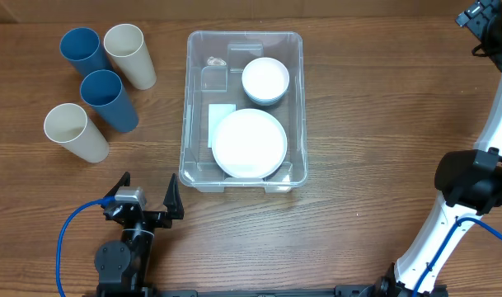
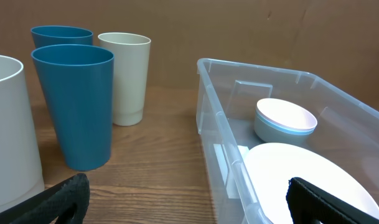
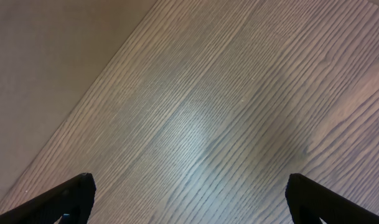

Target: Pack container

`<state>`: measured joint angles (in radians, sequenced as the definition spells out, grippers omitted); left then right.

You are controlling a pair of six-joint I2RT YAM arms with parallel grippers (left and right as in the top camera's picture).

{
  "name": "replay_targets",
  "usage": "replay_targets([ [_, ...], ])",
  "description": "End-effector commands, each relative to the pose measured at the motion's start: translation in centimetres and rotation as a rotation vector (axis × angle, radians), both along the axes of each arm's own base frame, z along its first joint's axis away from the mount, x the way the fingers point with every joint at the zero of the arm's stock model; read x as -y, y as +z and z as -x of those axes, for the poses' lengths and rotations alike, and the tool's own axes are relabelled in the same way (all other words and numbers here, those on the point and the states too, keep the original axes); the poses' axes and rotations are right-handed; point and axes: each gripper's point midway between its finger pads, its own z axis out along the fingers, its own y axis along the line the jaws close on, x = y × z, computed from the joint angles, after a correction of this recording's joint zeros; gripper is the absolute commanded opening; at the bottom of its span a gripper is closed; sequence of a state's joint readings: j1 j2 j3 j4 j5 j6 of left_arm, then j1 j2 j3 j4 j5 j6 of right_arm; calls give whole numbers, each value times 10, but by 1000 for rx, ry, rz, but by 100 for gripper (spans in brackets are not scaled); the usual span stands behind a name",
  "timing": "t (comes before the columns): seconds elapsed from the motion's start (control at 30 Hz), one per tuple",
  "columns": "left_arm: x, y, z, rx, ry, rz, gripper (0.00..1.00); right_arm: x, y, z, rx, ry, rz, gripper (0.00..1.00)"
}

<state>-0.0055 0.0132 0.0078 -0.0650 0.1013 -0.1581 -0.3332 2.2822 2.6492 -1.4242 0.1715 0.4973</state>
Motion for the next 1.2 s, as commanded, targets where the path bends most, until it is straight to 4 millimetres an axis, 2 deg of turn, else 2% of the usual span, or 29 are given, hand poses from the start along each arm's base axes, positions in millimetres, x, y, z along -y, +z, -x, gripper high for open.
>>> replay_targets([
  [0.0,2,1,1,6,-15,5,100,-2,35,4,80,-3,24,100],
  [0.17,15,3,3,6,-88,66,100,-2,35,4,80,-3,24,100],
  [0.3,57,13,16,35,-344,74,100,-2,35,4,80,-3,24,100],
  [0.4,69,33,27,42,-426,120,100,-2,35,4,80,-3,24,100],
  [0.5,69,65,38,47,-422,136,100,-2,35,4,80,-3,24,100],
  [0.57,62,101,50,82,-383,129,100,-2,35,4,80,-3,24,100],
  [0.63,51,131,61,107,-313,126,100,-2,35,4,80,-3,24,100],
  [0.67,38,152,70,88,-229,123,100,-2,35,4,80,-3,24,100],
  [0.7,34,159,74,67,-201,113,100,-2,35,4,80,-3,24,100],
  [0.83,25,171,76,-105,-138,95,100,-2,35,4,80,-3,24,100],
  [1.03,27,173,49,-501,-177,-15,100,-2,35,4,80,-3,24,100],
  [1.17,31,180,34,-634,-202,2,100,-2,35,4,80,-3,24,100],
])
